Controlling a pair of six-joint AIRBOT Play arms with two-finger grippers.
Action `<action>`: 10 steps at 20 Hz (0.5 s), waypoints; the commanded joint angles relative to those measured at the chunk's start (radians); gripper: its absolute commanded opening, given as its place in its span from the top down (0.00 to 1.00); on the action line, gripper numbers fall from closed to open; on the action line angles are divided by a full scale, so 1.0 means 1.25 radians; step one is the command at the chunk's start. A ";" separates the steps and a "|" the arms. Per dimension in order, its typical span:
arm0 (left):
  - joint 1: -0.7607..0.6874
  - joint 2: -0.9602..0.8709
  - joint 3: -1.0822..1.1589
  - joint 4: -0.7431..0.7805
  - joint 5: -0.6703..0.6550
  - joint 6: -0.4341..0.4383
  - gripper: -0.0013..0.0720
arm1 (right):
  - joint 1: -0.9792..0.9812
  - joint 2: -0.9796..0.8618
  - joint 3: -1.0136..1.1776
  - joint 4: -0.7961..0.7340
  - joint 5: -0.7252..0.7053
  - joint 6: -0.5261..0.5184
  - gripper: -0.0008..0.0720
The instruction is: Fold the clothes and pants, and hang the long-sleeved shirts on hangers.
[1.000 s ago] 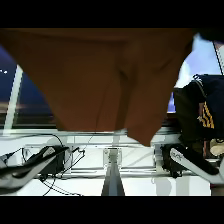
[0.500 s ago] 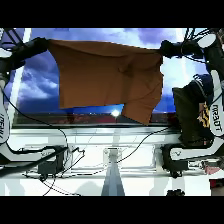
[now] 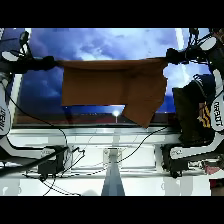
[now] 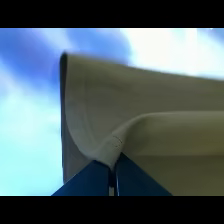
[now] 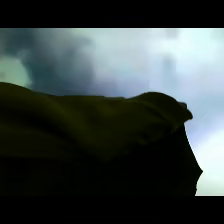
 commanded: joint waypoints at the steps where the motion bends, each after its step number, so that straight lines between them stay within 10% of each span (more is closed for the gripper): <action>1: -0.013 -0.060 0.000 0.014 -0.095 -0.026 0.96 | -0.016 -0.008 -0.015 -0.024 0.100 0.002 0.97; 2: -0.022 -0.079 0.000 -0.007 -0.097 -0.025 0.93 | -0.016 -0.009 -0.020 -0.024 0.100 0.002 0.96; 3: -0.028 -0.092 0.000 -0.032 -0.097 -0.025 0.56 | -0.016 -0.007 -0.019 -0.024 0.100 0.003 0.71; 4: -0.030 -0.094 0.000 -0.049 -0.097 -0.025 0.00 | -0.016 -0.003 -0.019 -0.024 0.103 0.003 0.27; 5: -0.030 -0.090 0.001 -0.061 -0.097 -0.024 0.04 | -0.016 0.005 -0.019 -0.025 0.106 0.002 0.03; 10: 0.032 0.009 0.002 -0.026 -0.182 0.011 0.04 | -0.017 0.083 -0.020 -0.125 0.208 0.002 0.37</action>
